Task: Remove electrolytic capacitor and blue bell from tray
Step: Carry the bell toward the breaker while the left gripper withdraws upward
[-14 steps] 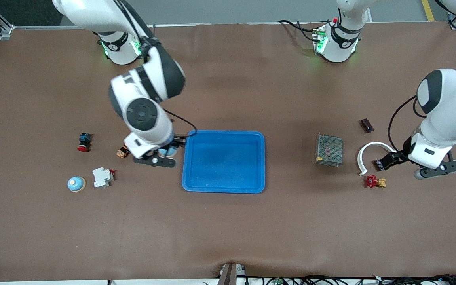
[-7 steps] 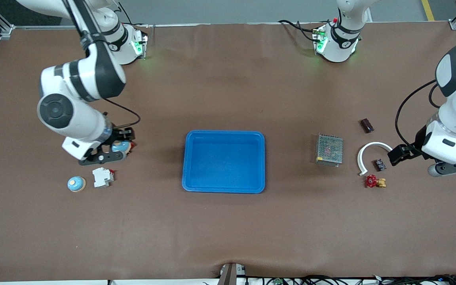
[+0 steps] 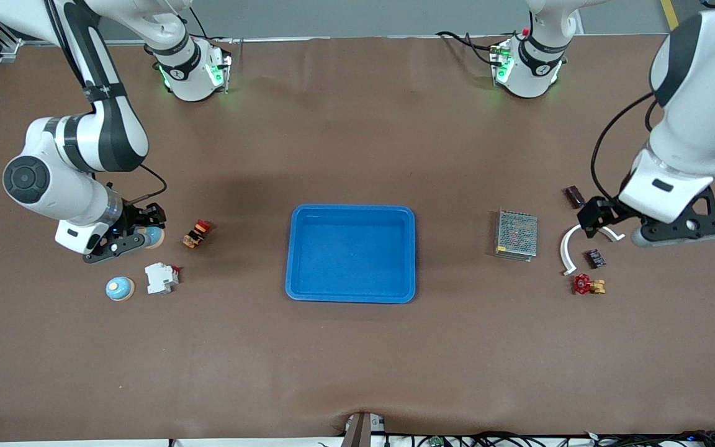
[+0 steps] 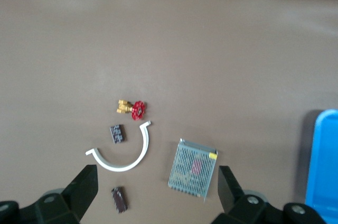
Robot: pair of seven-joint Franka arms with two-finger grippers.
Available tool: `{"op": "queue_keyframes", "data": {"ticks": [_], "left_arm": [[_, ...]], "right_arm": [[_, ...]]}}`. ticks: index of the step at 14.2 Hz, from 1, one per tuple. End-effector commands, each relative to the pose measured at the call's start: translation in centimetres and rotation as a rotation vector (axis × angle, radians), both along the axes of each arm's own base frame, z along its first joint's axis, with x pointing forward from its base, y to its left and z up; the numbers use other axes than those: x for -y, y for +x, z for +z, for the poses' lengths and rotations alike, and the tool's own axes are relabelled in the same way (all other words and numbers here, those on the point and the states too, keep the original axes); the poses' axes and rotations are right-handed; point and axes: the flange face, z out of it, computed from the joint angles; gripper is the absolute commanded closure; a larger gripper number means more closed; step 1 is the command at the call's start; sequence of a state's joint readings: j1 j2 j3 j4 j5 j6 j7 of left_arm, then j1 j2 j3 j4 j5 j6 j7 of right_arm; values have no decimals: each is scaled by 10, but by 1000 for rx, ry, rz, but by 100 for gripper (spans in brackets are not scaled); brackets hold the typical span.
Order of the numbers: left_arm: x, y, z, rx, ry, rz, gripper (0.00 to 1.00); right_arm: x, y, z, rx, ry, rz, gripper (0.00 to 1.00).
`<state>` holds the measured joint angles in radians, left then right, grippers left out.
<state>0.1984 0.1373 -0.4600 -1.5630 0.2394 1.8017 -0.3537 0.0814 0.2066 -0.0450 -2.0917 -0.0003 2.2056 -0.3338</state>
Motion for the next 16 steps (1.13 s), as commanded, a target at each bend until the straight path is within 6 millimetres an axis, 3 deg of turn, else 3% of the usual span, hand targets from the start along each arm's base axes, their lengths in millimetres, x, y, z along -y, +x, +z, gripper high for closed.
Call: {"op": "queue_keyframes", "data": {"ticks": [1,5,9,13,16], "left_arm": [[-9,-24,26,-24,3,-7,0],[-25,-52,56,-71,-56,4,0],[-41,-69,71,-108,-82,35,0],[-34,-39,27,-167,-90,50,0],[-31,-27,18,-148,-95,45,0]], "right_arm": [[9,-29,-22,49,11,52,73],[32,-34,-39,59,14,86,73],[35,-35,-61,34,14,93,73],[40,-38,-86,-4,17,96,73],[39,-41,-101,-25,19,96,73]]}}
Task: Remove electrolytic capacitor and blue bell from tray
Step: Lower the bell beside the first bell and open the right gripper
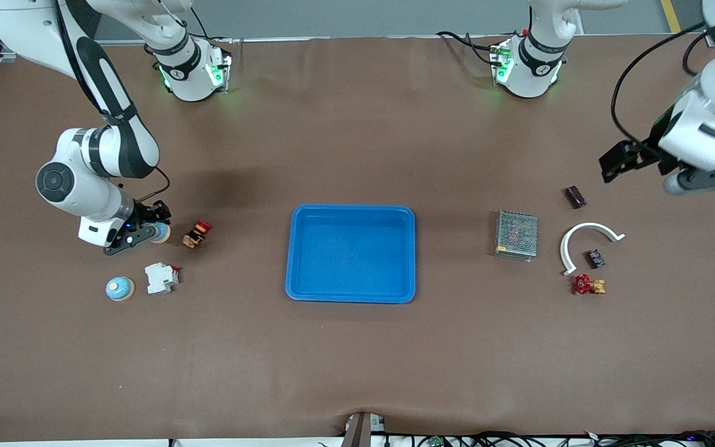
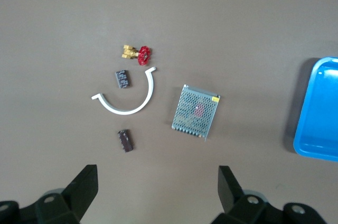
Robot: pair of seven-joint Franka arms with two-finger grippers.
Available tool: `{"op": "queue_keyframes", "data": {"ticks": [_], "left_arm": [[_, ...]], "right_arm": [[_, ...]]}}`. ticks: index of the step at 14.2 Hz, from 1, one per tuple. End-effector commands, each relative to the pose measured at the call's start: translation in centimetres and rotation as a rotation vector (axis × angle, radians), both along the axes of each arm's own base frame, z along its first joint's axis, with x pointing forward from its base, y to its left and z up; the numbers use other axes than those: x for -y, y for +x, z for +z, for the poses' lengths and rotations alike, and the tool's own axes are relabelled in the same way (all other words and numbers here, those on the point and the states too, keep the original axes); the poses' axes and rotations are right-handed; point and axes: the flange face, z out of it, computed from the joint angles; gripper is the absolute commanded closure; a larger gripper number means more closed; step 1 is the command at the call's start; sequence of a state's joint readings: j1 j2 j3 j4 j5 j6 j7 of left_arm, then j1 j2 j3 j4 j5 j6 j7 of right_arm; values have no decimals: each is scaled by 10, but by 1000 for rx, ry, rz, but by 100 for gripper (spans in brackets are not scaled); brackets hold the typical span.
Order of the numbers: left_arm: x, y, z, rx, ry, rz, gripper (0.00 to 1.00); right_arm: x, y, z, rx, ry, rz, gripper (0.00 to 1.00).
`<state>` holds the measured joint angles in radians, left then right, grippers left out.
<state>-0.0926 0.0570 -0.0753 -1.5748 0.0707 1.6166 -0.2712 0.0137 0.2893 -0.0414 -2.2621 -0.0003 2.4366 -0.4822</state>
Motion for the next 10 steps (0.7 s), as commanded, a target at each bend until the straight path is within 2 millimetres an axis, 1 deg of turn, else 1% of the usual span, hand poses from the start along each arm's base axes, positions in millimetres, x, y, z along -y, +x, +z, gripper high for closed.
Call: {"op": "queue_keyframes", "data": {"ticks": [1,2,4,6,8,10], "left_arm": [[-1,4,8,22,-24,6,0],[-3,0,13,23,-25,5,0],[-11,-16,31,25,-22,10,0],[-14,-31,47,22,-28,11,0],[-14,-46,56,20,-33,9,0],[-15,-60,57,17,-31,2,0]], "right_arm": [[2,-3,-10,-5,6,16,73],[1,-3,-13,-3,6,15,73],[1,-3,-21,-5,5,18,73],[1,-3,-28,-5,6,27,72],[1,-3,-33,-1,6,29,72],[0,-3,-38,4,6,29,70]]}}
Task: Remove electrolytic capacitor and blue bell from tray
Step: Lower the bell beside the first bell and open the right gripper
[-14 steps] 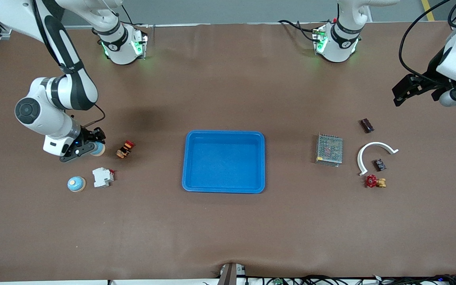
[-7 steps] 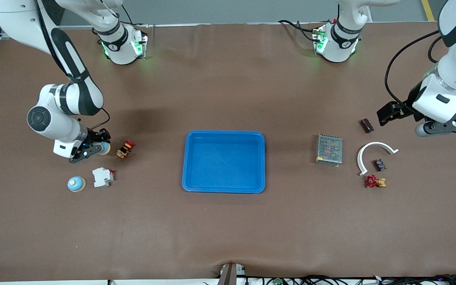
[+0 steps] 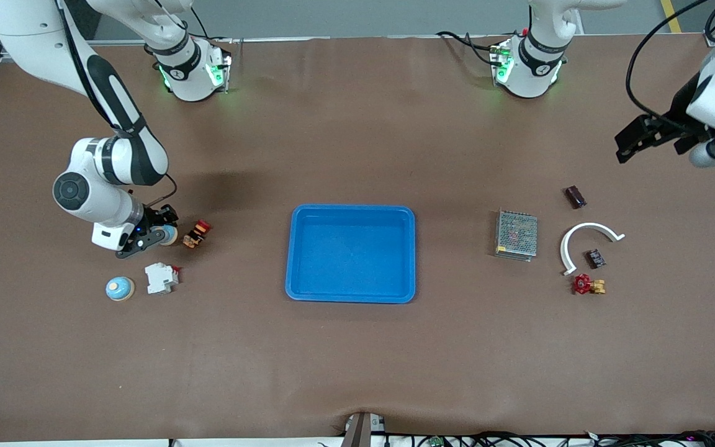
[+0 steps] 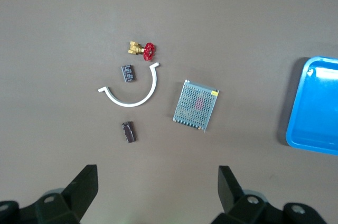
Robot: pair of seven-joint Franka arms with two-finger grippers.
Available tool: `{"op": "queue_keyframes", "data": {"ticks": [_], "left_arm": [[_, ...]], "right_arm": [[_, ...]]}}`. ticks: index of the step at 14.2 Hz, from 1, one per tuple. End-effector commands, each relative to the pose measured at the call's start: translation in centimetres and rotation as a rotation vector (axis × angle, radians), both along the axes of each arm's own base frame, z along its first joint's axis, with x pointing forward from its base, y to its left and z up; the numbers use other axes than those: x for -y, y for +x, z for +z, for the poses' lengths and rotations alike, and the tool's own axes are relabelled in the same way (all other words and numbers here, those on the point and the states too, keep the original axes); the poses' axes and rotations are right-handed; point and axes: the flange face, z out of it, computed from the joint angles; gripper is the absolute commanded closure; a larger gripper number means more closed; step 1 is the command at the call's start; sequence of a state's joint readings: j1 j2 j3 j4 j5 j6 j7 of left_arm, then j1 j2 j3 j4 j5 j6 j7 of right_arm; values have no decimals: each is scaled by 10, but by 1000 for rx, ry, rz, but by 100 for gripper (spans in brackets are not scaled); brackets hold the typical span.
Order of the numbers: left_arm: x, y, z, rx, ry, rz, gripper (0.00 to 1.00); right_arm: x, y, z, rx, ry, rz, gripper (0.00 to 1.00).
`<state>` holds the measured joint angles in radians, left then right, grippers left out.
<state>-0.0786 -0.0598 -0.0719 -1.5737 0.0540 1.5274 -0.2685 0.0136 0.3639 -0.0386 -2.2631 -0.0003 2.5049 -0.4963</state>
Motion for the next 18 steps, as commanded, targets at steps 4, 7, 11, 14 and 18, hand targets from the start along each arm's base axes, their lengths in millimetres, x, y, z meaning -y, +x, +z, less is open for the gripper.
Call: {"op": "queue_keyframes", "data": {"ticks": [4,7,11,14,18], "left_arm": [[-2,-25,8,2,-23,-107,0],[-3,-26,10,4,-35,-111,0],[-15,-25,13,8,-60,-107,0],[-14,-22,12,9,-53,-108,0],[-18,-21,20,26,-48,-103,0]], "right_arm": [[0,-1,-9,7,5,16,69],[0,1,-7,8,6,13,44],[0,5,-1,16,5,6,0],[-5,21,23,-26,14,-12,0],[-9,82,133,-141,2,-119,0]]}}
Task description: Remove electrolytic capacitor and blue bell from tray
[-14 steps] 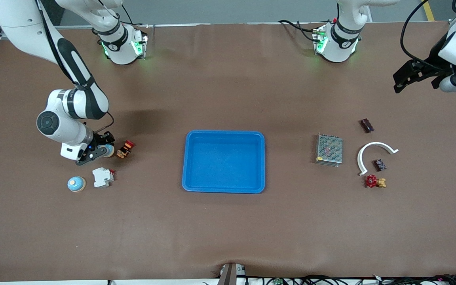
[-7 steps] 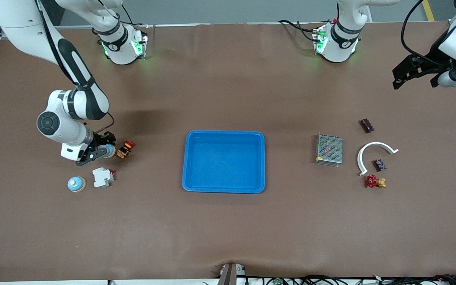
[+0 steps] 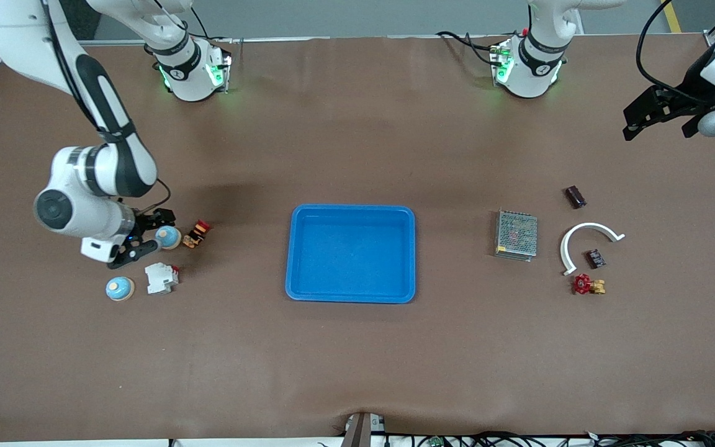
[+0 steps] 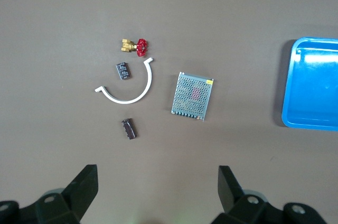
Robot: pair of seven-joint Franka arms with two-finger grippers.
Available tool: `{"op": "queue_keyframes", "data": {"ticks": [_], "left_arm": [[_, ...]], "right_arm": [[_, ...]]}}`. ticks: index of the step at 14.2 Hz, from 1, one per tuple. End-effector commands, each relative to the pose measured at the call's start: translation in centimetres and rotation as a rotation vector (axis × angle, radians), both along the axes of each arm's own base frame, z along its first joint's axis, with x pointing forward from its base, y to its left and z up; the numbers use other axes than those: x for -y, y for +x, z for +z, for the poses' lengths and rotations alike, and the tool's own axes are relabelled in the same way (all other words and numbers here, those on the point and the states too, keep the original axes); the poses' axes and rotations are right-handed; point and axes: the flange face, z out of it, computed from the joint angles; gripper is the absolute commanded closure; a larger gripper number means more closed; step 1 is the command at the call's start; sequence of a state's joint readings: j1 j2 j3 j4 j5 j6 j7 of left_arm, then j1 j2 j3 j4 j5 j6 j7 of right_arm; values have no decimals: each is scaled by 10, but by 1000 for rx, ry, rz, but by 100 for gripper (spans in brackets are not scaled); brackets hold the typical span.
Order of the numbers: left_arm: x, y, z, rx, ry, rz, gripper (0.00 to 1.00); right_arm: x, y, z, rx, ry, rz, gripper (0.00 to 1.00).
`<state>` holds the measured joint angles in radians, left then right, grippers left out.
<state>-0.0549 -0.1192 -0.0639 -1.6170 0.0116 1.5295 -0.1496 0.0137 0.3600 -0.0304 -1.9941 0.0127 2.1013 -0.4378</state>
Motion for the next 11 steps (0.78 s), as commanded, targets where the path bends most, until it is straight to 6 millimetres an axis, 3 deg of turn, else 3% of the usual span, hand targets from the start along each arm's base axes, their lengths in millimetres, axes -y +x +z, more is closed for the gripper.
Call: {"op": "queue_keyframes", "data": {"ticks": [1,3,8,11], "left_arm": [[-8,-2,8,14,-11,-4,0],[-17,-1,6,11,-10,13,0],[-16,-2,9,18,-13,20,0],[-11,-3,10,19,-12,20,0]], "right_arm": [[-13,42,92,-13,-26,-73,0],[-26,57,134,3,-57,-81,0],[-47,68,205,52,-111,-148,0],[-85,60,242,44,-145,-208,0]]}}
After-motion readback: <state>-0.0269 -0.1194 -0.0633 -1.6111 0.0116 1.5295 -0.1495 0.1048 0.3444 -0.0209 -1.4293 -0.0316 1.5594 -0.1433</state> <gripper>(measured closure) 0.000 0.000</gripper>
